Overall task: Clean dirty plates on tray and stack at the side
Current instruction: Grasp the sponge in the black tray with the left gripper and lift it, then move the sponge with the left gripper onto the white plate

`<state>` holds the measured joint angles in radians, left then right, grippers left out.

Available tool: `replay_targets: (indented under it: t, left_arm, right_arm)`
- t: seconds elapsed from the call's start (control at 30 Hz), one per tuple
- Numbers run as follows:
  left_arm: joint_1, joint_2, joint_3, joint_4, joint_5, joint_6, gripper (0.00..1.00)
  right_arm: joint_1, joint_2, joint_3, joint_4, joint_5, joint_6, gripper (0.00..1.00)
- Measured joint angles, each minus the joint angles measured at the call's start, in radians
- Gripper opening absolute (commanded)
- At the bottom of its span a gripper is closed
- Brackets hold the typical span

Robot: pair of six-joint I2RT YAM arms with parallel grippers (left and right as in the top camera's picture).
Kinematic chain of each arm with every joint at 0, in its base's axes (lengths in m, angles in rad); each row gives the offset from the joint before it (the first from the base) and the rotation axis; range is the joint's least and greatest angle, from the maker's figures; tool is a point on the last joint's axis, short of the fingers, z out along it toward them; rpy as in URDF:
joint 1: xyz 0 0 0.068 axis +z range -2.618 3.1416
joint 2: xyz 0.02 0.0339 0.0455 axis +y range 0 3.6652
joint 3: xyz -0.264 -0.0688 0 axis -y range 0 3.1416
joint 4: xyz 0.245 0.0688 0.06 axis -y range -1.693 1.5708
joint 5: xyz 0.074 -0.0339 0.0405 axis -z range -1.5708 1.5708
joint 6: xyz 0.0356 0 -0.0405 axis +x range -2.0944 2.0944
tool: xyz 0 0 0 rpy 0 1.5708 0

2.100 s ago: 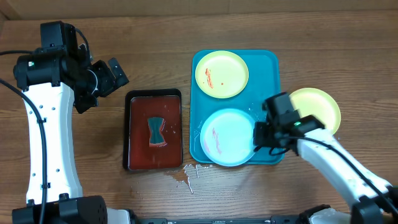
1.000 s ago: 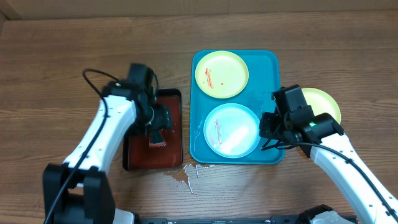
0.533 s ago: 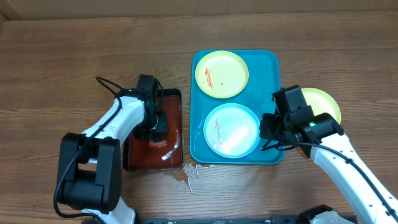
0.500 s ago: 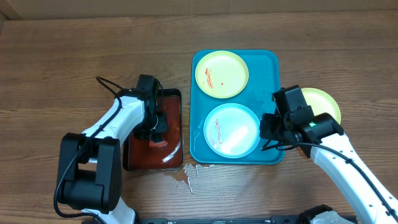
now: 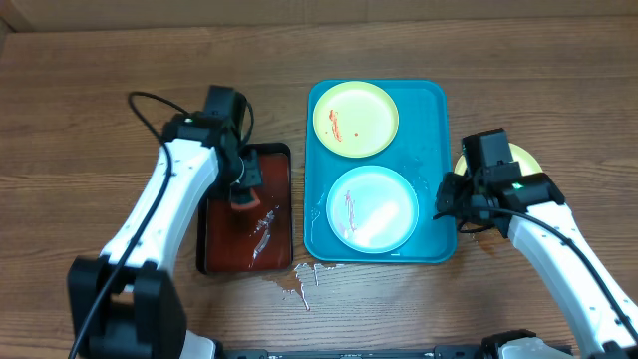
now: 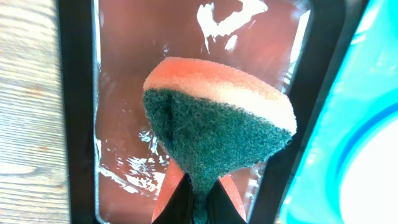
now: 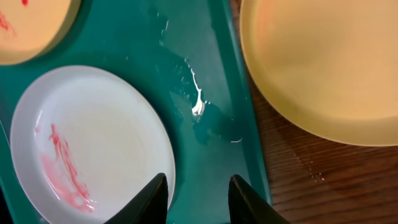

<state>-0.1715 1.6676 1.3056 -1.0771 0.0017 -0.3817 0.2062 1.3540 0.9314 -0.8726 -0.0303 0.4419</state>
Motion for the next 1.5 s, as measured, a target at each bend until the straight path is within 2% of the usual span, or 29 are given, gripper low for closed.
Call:
replay_targets:
  t: [0.17,0.57,0.77,0.83,0.9,1.0,1.07,1.3,1.5]
  left_arm:
    - [0.000,-0.037,0.012,-0.009,-0.006,0.000,0.04]
    - [0.000,0.066,-0.071,0.045,-0.022,0.009,0.04]
    - [0.000,0.076,-0.027,-0.049,-0.022,0.016,0.04]
    - [0.000,0.076,0.028,-0.091,-0.022,0.016,0.04]
    - [-0.002,0.076,0.116,-0.139,-0.022,0.016,0.04]
    - [-0.016,0.075,0.212,-0.170,-0.016,0.019,0.04]
    - [-0.043,0.072,0.249,-0.161,0.002,0.019,0.04]
    - [-0.233,0.072,0.261,-0.032,0.048,0.004,0.04]
    - [-0.410,0.177,0.268,0.122,0.148,-0.105,0.04]
  right_arm:
    - [0.000,0.082,-0.002,0.039,-0.036,-0.034,0.34]
    - [0.000,0.232,-0.031,0.132,-0.137,-0.117,0.35]
    - [0.005,0.235,-0.045,0.194,-0.145,-0.127,0.35]
    - [0.013,0.248,-0.061,0.233,-0.146,-0.127,0.30]
    - [0.029,0.270,-0.078,0.269,-0.154,-0.126,0.18]
    - [0.061,0.294,-0.100,0.304,-0.166,-0.126,0.08]
    - [0.079,0.295,-0.101,0.323,-0.170,-0.118,0.04]
    - [0.090,0.295,-0.101,0.333,-0.173,-0.079,0.04]
    - [0.090,0.294,-0.101,0.310,-0.161,-0.034,0.04]
